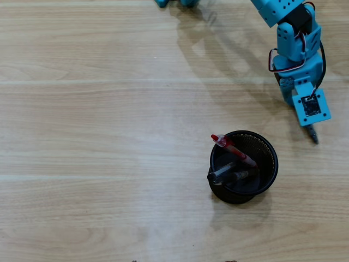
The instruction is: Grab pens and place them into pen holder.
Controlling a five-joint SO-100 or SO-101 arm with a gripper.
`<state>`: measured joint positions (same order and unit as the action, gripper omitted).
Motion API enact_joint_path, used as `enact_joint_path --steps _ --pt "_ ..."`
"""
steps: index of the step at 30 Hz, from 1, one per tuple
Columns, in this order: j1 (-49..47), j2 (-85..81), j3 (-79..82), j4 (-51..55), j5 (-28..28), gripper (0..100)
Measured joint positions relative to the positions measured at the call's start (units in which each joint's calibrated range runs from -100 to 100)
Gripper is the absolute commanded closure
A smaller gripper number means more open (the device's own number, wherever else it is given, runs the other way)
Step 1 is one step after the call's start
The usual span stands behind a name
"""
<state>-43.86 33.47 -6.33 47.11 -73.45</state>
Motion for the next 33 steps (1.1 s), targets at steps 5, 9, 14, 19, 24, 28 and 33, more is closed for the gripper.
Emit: enact_joint_path --steps 5,9,14,19,24,28,33 --pt "-0.34 -3.30 1.33 0.00 0.10 98" --pt "1.35 -7.96 1.68 0.52 2.30 98" --pt "6.67 -19.55 -1.06 -12.23 12.88 98" --pt "15.62 -24.38 4.07 -40.74 22.27 98" --pt "23.39 -24.38 17.18 -62.79 17.58 98" --pt "26.51 -23.19 19.74 -70.71 15.96 98" --pt "26.68 -19.55 19.83 -75.28 14.50 92"
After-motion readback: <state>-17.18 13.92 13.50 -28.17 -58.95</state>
